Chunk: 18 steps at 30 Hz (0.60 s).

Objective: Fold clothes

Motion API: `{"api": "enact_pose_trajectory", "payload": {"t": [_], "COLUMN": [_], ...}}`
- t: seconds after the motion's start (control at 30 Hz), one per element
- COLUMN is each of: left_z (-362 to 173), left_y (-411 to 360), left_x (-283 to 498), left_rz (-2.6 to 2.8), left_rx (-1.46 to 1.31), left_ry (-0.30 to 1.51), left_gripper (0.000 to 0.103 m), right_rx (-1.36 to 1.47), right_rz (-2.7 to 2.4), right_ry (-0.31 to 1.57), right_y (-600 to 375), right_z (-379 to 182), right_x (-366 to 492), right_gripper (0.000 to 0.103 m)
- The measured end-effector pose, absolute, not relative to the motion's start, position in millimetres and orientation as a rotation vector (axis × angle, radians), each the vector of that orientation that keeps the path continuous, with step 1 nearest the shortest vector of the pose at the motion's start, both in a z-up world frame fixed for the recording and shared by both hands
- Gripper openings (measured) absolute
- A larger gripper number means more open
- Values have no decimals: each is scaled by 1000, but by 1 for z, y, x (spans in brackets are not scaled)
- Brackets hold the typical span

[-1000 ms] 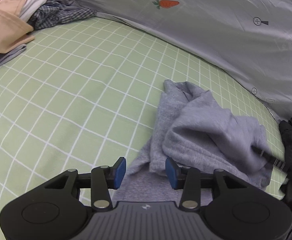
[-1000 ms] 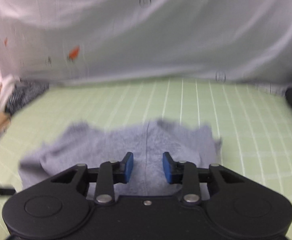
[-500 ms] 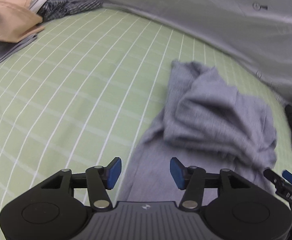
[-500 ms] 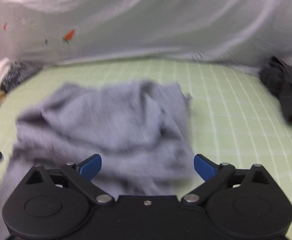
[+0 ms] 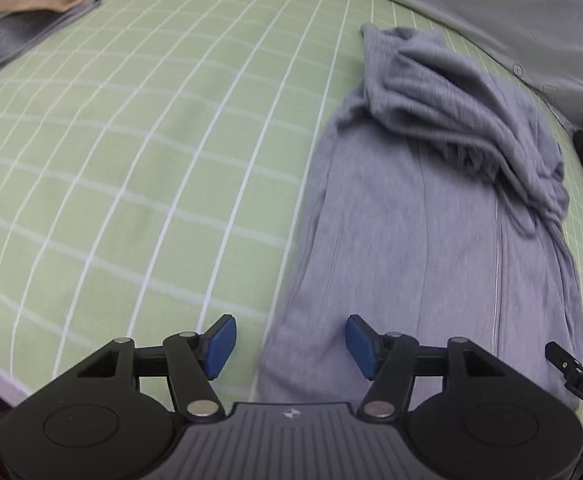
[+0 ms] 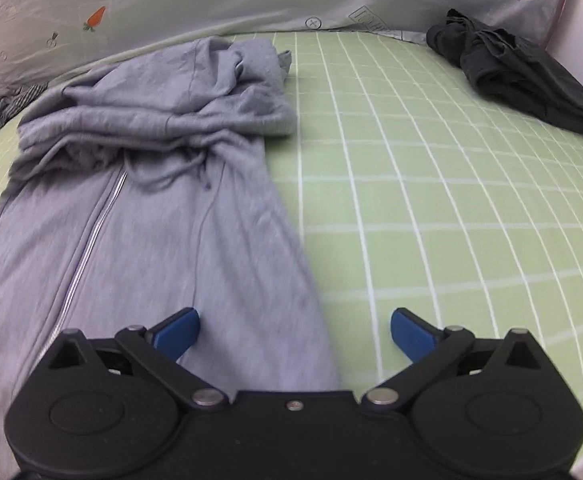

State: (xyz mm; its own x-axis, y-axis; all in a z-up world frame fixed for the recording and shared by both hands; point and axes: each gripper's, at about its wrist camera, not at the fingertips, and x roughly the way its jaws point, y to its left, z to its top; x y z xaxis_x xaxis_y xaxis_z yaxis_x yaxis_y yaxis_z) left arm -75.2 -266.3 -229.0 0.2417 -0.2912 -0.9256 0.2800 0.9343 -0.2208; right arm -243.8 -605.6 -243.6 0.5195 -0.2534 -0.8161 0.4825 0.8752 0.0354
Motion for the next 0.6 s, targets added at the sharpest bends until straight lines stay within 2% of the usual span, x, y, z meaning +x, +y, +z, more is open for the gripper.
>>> {"api": "enact_pose_trajectory", "payload": {"t": [0.5,0.57,0.6], "left_z": [-230,-229,-229], "left_y": [-260,-265,-267], "left_x": [-115,-120,-122], "left_rz": [-509,-522,-530], "left_rx": [38,83,100], "left_ry": [1266,1249,1232], "left_gripper": [62,60,42], "right_rx": [328,328,326], "right_rz": [-457,-446,-429], "right_ry": [921,926,927], "right_y": [-581,-580,-579], "right_z": [-242,-241,-241], "right_x": [-295,-294,-293], "right_gripper": [103,103,103]}}
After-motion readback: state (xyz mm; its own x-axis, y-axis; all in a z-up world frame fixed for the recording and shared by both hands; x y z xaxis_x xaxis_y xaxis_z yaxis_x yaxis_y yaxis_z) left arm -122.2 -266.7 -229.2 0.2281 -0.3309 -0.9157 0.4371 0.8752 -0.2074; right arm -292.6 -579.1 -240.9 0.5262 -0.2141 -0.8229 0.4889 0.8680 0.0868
